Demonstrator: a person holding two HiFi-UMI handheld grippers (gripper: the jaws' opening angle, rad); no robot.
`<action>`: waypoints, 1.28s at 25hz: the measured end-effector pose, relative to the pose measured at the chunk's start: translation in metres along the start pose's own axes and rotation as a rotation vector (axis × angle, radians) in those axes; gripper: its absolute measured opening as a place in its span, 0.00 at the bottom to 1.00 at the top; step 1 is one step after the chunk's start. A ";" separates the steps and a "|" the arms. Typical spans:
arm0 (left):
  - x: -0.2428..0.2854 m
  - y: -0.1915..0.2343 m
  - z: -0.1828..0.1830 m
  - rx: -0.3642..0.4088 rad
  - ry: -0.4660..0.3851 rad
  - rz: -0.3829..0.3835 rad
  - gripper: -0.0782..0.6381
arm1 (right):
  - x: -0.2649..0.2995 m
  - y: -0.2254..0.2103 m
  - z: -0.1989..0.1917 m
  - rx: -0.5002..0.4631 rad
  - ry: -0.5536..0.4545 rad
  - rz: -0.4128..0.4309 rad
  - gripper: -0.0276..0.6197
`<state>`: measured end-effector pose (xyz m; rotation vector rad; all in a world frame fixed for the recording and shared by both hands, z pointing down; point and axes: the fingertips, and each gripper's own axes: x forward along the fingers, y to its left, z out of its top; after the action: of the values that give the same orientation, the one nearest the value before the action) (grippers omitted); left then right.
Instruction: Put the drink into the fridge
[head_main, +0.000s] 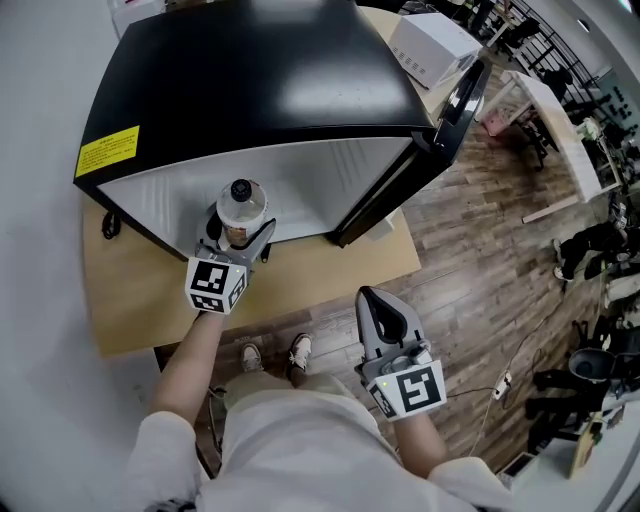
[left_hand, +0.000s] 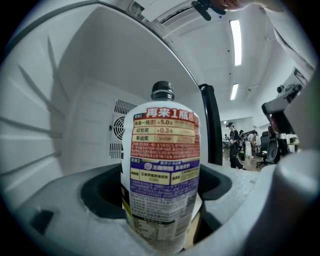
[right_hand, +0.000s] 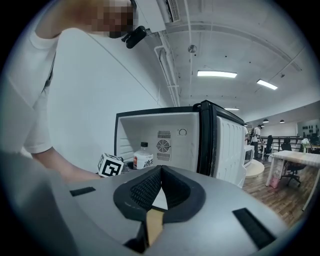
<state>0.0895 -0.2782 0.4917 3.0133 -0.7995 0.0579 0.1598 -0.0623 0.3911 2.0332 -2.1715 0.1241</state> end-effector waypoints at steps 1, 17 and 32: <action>0.005 0.001 -0.003 0.006 0.004 -0.005 0.69 | -0.001 0.001 0.000 -0.006 0.003 -0.001 0.04; 0.069 0.013 -0.025 -0.022 0.010 -0.026 0.69 | -0.019 -0.001 -0.014 -0.028 0.064 -0.043 0.04; 0.106 0.023 -0.039 -0.054 0.020 -0.026 0.69 | -0.039 -0.010 -0.027 -0.001 0.099 -0.110 0.04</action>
<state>0.1689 -0.3492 0.5350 2.9667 -0.7478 0.0640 0.1743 -0.0201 0.4107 2.0931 -1.9972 0.2055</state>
